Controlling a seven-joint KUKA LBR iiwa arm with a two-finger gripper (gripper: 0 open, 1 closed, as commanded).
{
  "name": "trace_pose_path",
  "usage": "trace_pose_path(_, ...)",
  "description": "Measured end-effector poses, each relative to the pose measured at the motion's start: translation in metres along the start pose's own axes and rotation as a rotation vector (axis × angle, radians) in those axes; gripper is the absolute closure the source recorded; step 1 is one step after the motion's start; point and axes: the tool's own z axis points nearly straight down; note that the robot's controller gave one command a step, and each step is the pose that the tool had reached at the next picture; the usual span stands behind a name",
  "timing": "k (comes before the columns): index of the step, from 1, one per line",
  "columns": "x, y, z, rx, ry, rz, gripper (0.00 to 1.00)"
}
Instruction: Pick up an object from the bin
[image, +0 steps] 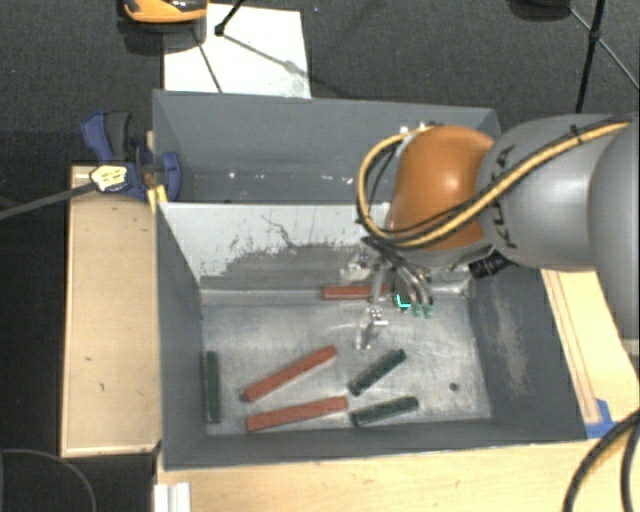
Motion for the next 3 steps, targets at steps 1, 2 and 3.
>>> trace_pose_path(1,-0.002,0.000,-0.005,0.000,-0.008,0.002,0.00)
trace_pose_path(2,0.006,0.058,0.039,0.002,-0.012,-0.286,0.00)
trace_pose_path(3,0.019,0.094,0.020,0.000,-0.008,-0.262,0.00)
